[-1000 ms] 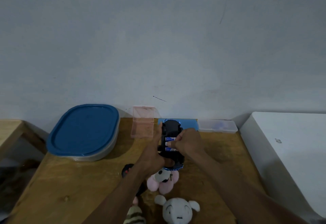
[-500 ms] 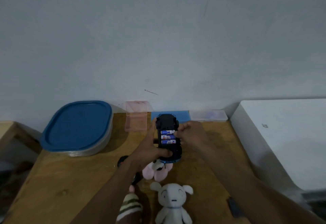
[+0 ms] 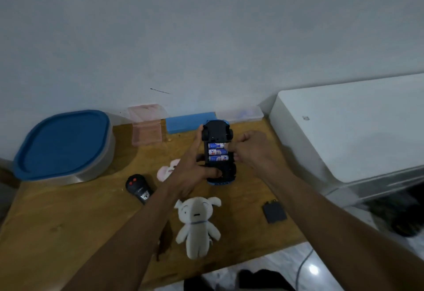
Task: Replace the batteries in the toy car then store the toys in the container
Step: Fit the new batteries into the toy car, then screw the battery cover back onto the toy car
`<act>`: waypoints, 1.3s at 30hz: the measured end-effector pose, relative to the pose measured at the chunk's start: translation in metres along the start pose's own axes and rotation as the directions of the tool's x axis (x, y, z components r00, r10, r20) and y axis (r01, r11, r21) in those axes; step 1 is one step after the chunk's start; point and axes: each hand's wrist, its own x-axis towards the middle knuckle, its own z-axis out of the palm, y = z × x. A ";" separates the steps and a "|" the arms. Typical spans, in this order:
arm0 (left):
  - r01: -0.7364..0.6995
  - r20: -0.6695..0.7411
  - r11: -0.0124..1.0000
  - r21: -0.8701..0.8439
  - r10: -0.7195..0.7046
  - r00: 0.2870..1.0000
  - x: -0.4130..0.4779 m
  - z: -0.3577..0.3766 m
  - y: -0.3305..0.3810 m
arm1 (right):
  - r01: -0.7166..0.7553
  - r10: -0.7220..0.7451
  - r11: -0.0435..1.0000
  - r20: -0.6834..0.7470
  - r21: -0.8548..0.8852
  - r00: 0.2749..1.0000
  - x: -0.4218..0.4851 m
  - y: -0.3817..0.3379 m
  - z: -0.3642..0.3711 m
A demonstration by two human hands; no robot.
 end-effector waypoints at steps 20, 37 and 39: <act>0.226 -0.098 0.963 -0.149 -0.242 0.965 -0.051 0.131 -0.074 | 0.211 -0.030 0.866 0.374 -0.453 0.927 -0.001 0.137 -0.097; 0.235 -0.086 0.943 -0.234 -0.261 0.961 -0.062 0.143 -0.088 | 0.540 -0.183 0.479 0.523 -0.692 0.832 0.001 0.181 -0.096; 0.232 -0.087 0.944 -0.234 -0.258 0.962 -0.063 0.144 -0.089 | 0.527 -0.180 0.492 0.511 -0.694 0.841 0.001 0.181 -0.096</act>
